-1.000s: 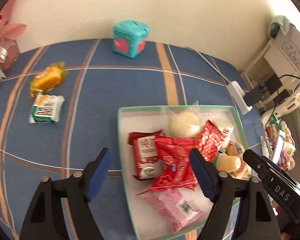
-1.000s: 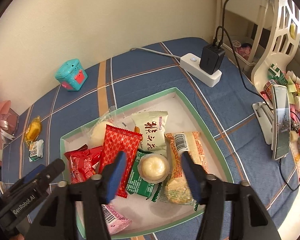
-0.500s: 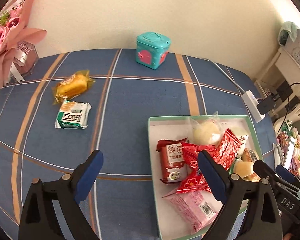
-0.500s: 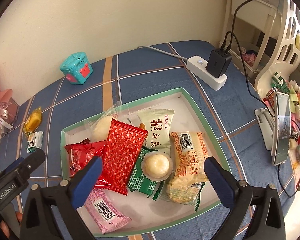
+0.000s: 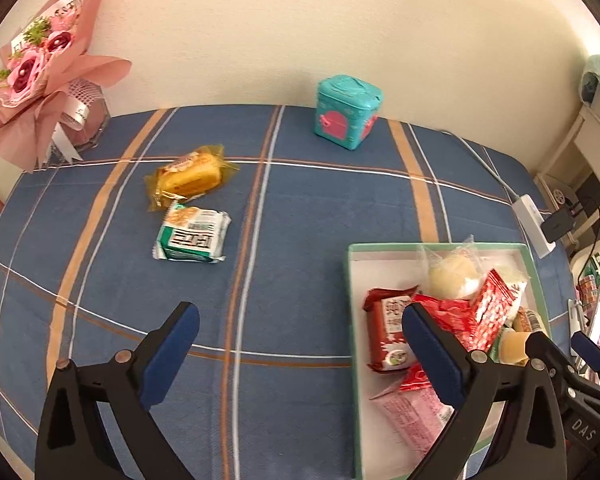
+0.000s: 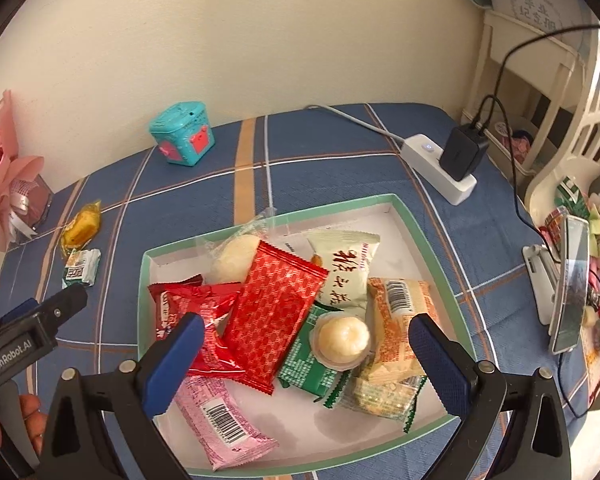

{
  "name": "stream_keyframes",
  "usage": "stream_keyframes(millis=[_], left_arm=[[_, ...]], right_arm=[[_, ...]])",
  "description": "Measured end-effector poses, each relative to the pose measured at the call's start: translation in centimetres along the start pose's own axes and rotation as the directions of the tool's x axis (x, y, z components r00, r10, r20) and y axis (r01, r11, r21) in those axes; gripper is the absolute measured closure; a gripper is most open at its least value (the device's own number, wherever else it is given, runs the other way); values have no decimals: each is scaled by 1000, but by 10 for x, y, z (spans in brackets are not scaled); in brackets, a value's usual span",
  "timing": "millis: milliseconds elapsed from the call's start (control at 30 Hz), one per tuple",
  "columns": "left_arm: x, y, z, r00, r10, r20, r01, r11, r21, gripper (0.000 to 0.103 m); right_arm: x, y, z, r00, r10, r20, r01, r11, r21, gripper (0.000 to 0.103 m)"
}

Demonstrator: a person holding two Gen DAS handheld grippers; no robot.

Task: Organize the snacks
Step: 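Move both open tools back toward the yellow bread and cracker packs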

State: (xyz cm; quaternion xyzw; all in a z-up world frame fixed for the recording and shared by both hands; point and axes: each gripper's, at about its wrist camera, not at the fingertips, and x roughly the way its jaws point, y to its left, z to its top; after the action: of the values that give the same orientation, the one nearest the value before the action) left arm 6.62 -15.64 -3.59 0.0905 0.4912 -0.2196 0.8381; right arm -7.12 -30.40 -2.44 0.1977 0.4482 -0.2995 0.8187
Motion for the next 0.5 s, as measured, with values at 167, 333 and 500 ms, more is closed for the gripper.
stream_keyframes(millis=[167, 333, 500], left_arm=[[-5, 21, 3, 999, 36, 35, -35, 999, -34, 2], [-6, 46, 2, 996, 56, 68, -51, 996, -72, 2], [-4, 71, 0, 995, 77, 56, -71, 991, -112, 2]], right_arm=[[3, 15, -2, 999, 53, -4, -53, 998, -19, 0], [1, 33, -3, 993, 118, 16, -117, 992, -47, 0], [0, 59, -4, 986, 166, 36, -161, 982, -96, 0]])
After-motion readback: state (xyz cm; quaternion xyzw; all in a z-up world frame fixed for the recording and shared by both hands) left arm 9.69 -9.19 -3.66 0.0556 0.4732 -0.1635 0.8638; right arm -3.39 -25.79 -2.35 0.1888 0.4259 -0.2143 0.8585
